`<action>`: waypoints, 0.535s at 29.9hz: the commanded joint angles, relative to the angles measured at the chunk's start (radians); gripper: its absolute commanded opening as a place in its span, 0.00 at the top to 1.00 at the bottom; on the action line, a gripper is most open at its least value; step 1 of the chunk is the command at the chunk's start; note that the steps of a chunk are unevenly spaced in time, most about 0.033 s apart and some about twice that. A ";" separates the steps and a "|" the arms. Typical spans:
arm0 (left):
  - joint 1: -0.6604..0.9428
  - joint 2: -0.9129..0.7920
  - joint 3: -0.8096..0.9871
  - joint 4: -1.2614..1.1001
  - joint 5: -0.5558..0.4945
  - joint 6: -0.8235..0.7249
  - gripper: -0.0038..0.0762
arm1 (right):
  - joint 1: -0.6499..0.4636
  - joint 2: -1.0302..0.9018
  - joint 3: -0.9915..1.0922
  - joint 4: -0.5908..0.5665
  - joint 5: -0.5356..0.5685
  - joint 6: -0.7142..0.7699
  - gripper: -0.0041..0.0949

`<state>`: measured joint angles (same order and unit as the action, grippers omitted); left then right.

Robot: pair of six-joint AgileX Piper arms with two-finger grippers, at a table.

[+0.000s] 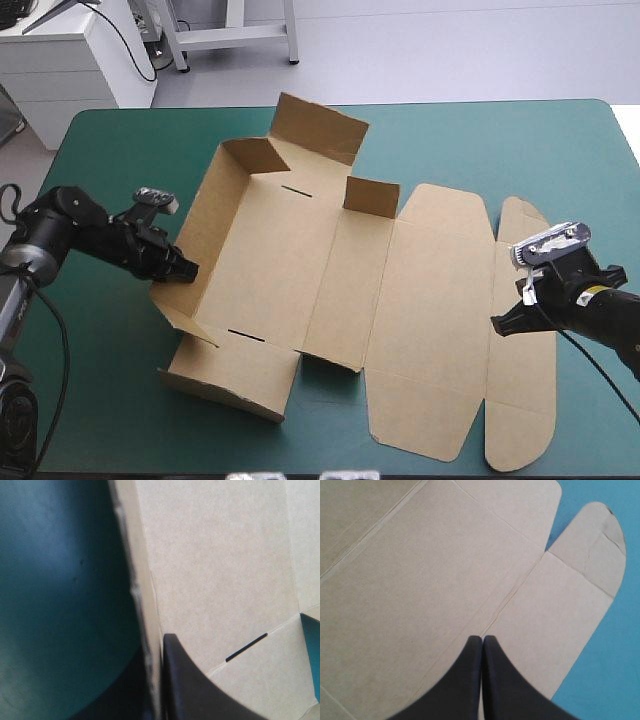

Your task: Fold the box

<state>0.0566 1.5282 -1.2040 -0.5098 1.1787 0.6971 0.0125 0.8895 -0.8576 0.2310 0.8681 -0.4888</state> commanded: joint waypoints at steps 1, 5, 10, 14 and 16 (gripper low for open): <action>-0.083 -0.035 -0.152 0.061 -0.021 -0.036 0.96 | -0.007 -0.011 -0.027 0.016 -0.059 -0.014 0.98; -0.177 -0.027 -0.293 0.148 -0.068 -0.042 0.96 | -0.007 -0.011 -0.027 0.016 -0.074 -0.014 0.98; -0.298 -0.010 -0.414 0.277 -0.124 -0.042 0.96 | -0.007 -0.011 -0.027 0.018 -0.120 0.017 0.98; -0.426 -0.005 -0.430 0.456 -0.231 -0.031 0.96 | -0.007 -0.011 -0.027 0.016 -0.140 0.009 0.98; -0.479 0.003 -0.430 0.548 -0.286 -0.031 0.96 | -0.007 -0.011 -0.027 0.016 -0.146 0.007 0.98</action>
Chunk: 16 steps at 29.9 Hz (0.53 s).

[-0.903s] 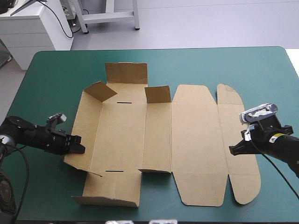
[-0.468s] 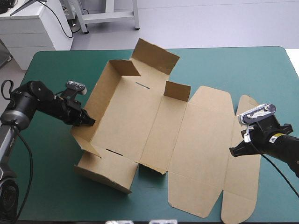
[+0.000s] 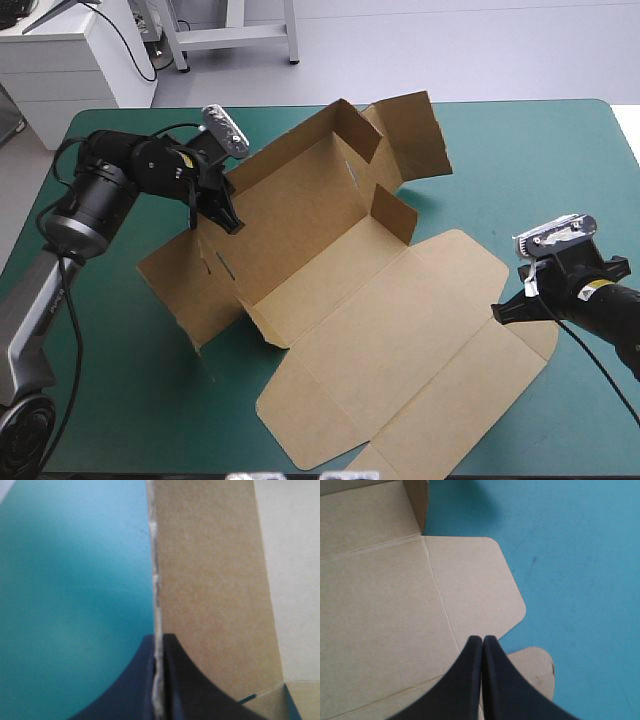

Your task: Fold the box

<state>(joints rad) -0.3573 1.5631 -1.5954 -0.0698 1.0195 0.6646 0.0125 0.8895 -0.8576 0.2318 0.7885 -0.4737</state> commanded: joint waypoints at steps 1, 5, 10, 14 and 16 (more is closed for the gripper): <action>-0.091 -0.024 -0.038 0.154 -0.154 0.001 0.96 | -0.007 -0.011 -0.027 0.016 -0.071 -0.008 0.98; -0.161 0.015 -0.038 0.257 -0.245 0.012 0.96 | -0.007 -0.011 -0.027 0.016 -0.105 -0.008 0.98; -0.191 0.035 -0.034 0.270 -0.315 0.103 0.96 | -0.007 -0.011 -0.038 0.020 -0.122 0.009 0.98; -0.191 0.031 -0.033 0.208 -0.329 0.231 0.96 | -0.007 -0.011 -0.056 0.020 -0.118 0.035 0.98; -0.191 0.025 -0.033 0.176 -0.329 0.280 0.96 | -0.007 -0.011 -0.069 0.020 -0.122 0.050 0.98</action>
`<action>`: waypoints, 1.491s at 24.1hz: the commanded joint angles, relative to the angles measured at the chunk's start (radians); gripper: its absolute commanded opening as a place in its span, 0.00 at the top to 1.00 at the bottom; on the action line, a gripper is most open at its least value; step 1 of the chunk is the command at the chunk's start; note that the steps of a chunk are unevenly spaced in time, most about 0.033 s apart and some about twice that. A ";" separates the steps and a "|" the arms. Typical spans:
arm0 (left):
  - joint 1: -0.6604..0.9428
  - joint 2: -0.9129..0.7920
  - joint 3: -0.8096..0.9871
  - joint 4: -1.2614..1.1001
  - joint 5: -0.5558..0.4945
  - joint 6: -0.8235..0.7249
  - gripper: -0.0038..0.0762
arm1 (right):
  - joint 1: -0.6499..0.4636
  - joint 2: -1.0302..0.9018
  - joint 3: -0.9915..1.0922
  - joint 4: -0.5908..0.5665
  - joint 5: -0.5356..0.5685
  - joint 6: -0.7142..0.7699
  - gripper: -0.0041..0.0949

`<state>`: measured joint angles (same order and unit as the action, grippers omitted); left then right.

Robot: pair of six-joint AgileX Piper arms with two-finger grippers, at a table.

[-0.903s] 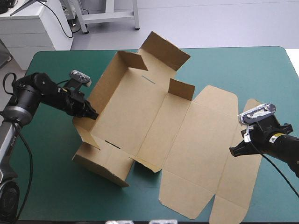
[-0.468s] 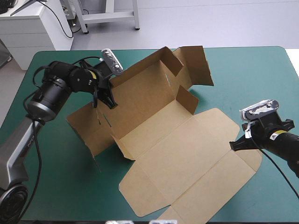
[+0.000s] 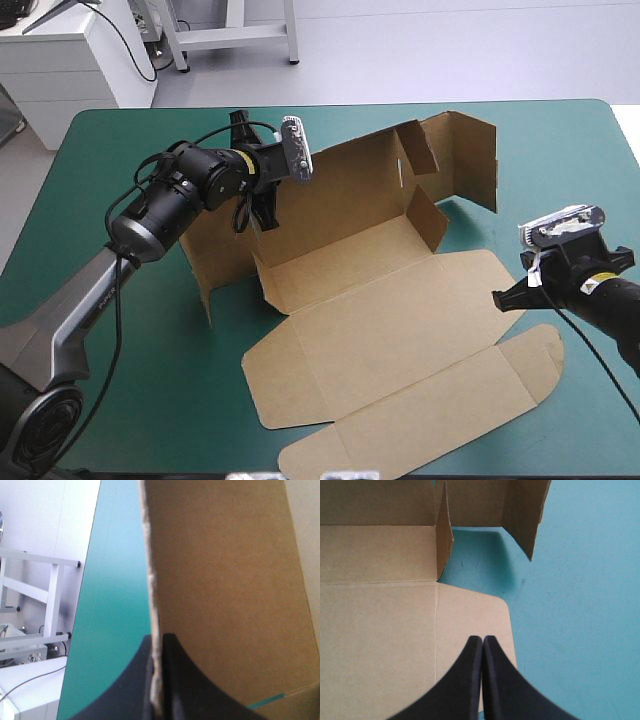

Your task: Fold the box

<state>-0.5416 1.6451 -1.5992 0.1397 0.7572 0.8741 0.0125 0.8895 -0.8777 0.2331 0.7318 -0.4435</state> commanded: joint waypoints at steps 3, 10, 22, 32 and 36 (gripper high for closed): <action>-0.007 -0.073 -0.016 -0.063 -0.078 0.107 0.96 | -0.007 -0.011 -0.063 0.018 -0.076 0.020 0.98; -0.056 -0.178 0.175 -0.055 -0.282 0.197 0.96 | -0.007 -0.011 -0.096 0.018 -0.087 0.060 0.98; -0.065 -0.326 0.572 0.097 -0.791 0.199 0.96 | -0.007 -0.009 -0.198 0.017 -0.081 0.093 0.98; -0.065 -0.349 0.648 0.159 -0.834 0.194 0.96 | -0.007 0.190 -0.357 0.063 0.032 0.094 0.98; -0.065 -0.349 0.648 0.160 -0.821 0.196 0.96 | -0.007 0.300 -0.465 0.063 0.087 0.094 0.98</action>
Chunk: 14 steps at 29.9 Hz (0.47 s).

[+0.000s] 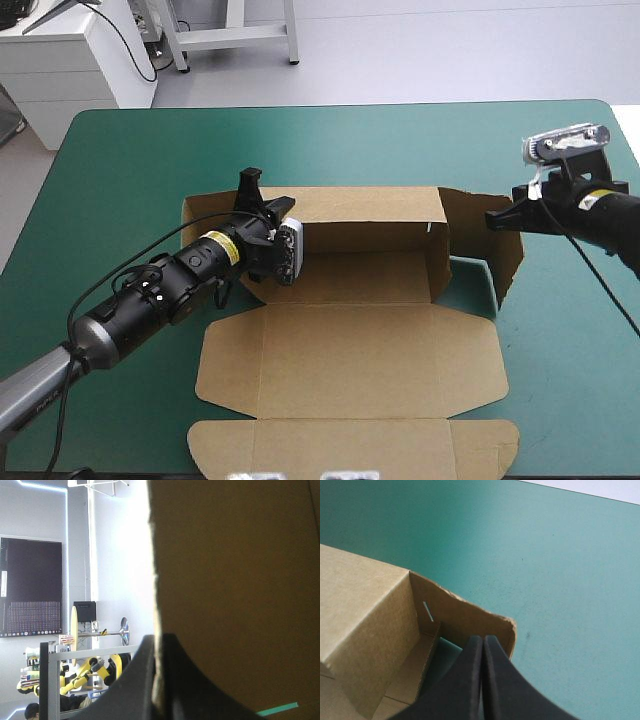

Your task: Fold the box

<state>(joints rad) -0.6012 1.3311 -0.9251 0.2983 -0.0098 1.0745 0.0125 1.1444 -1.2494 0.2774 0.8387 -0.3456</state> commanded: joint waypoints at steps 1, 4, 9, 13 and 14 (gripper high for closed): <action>-0.005 -0.035 -0.026 0.002 -0.051 -0.004 0.96 | -0.007 0.068 -0.124 0.020 -0.005 -0.004 0.98; -0.005 -0.035 -0.026 0.002 -0.035 -0.004 0.96 | -0.007 0.144 -0.212 0.027 0.037 -0.002 0.98; -0.005 -0.035 -0.026 0.004 -0.017 -0.006 0.96 | -0.007 0.263 -0.355 0.037 0.103 0.009 0.98; -0.005 -0.035 -0.026 0.023 -0.047 0.012 0.96 | -0.007 0.352 -0.441 0.037 0.154 0.032 0.98; -0.005 -0.035 -0.026 0.035 -0.051 0.015 0.96 | -0.007 0.367 -0.451 0.040 0.164 0.032 0.98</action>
<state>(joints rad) -0.6012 1.3293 -0.9251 0.3112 0.0000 1.0806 0.0125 1.5029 -1.6329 0.2931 1.0113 -0.3203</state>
